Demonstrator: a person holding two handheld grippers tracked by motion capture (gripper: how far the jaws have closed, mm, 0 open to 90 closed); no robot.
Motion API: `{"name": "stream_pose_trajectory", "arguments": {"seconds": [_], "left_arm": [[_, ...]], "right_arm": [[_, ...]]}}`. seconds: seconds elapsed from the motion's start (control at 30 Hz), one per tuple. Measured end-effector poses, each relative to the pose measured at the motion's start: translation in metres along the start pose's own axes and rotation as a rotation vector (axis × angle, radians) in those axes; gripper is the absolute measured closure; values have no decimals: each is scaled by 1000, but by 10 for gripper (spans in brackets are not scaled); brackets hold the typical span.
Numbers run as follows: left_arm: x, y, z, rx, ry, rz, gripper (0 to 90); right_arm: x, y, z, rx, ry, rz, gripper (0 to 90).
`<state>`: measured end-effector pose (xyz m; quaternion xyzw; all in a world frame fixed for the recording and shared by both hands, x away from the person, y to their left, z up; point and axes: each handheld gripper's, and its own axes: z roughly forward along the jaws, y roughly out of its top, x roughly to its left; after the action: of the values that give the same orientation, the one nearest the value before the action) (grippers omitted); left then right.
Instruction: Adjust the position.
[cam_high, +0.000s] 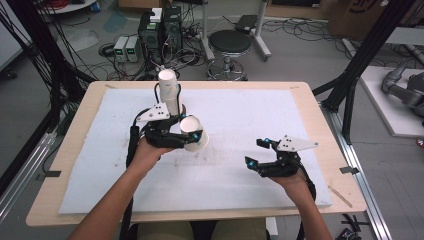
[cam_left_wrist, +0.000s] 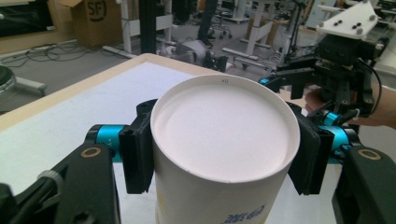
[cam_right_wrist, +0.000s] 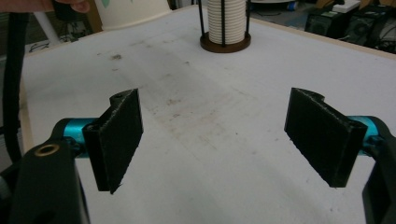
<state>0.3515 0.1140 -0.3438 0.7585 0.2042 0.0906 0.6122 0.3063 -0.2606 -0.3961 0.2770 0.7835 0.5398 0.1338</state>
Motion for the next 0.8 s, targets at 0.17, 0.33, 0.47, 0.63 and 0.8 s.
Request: {"name": "stream_pose_trajectory", "arguments": {"seconds": [0.17,0.33,0.47,0.63,0.8], "left_arm": [[-4,-1,5,8,-33,8,360],[-8,-2,9,7,-53,8,359],[-12,-3,14,15,-69,16,359],[-16,-5,17,21,-92,25,358],[-19,-7,19,18,-115,32,358]], "right_arm": [[3,6,8,1,44,-18,197],[6,14,17,-2,82,-41,197],[8,20,24,-1,104,-55,197],[11,24,33,-1,135,-73,197],[13,26,37,4,154,-85,197]]}}
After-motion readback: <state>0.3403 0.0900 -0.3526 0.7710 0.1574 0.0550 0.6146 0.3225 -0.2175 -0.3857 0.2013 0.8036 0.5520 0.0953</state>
